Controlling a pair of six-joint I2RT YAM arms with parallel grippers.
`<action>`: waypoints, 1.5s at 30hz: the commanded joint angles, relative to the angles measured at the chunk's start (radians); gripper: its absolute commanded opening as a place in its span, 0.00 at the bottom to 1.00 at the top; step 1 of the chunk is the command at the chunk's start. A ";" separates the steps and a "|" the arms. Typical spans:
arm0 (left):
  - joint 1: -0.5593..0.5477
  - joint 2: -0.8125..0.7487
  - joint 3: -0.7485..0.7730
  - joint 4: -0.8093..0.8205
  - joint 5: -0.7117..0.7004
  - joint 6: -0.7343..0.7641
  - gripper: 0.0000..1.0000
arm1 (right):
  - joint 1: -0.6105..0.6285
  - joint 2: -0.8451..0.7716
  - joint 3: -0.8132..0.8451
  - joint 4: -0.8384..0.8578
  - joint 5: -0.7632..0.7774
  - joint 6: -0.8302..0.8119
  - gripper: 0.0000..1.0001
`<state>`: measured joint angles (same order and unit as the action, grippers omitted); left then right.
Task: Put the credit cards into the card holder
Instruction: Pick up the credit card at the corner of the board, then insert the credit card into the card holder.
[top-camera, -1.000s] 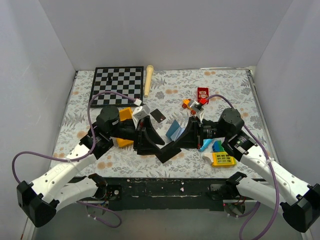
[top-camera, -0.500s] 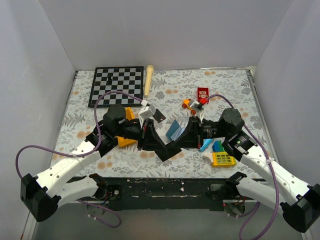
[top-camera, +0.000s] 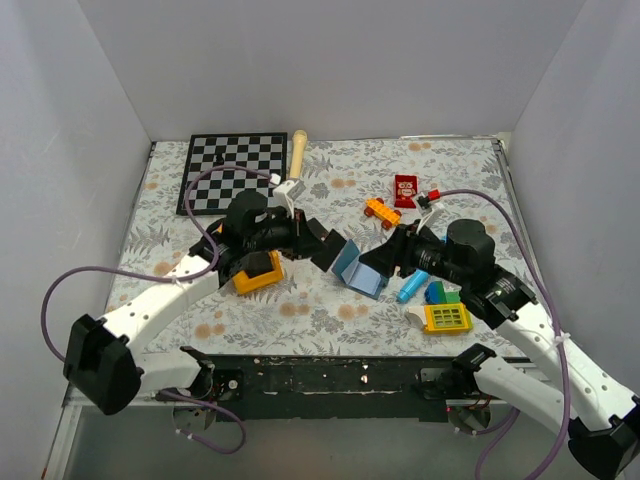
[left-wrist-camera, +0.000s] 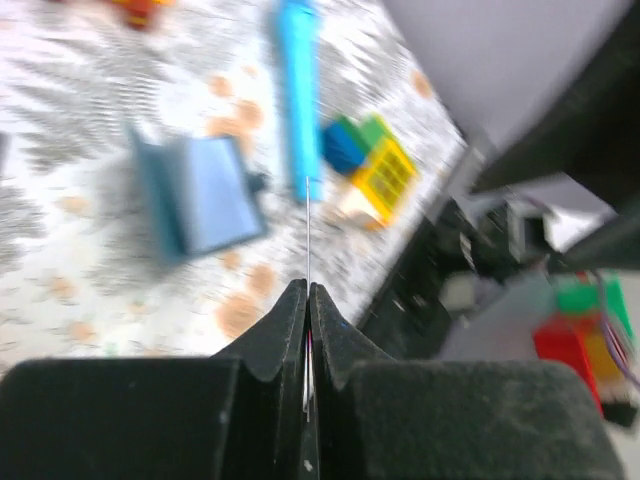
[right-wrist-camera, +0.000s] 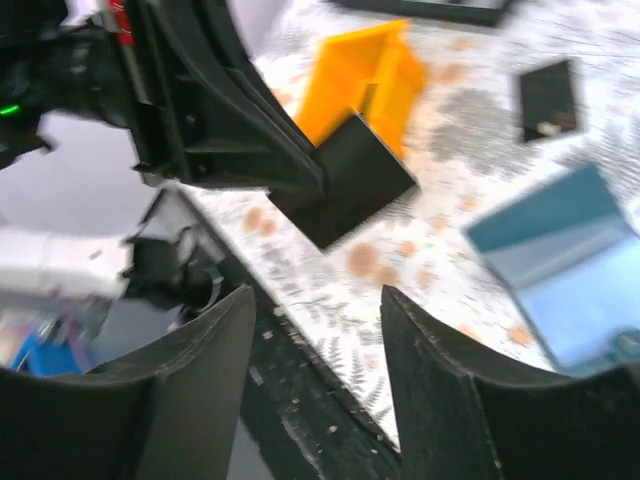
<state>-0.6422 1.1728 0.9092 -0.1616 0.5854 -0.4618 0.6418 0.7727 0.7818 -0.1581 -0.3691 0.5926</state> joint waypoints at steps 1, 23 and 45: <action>0.045 0.122 0.083 -0.038 -0.306 -0.019 0.00 | -0.011 0.060 0.065 -0.228 0.364 -0.014 0.58; 0.026 0.519 0.338 -0.217 -0.541 0.094 0.00 | -0.060 0.589 0.177 -0.229 0.492 0.050 0.01; -0.027 0.498 0.255 -0.193 -0.455 0.057 0.00 | -0.062 0.813 0.172 -0.181 0.470 0.072 0.01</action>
<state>-0.6544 1.7042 1.1751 -0.3759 0.0994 -0.4011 0.5831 1.5795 0.9325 -0.3542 0.0917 0.6518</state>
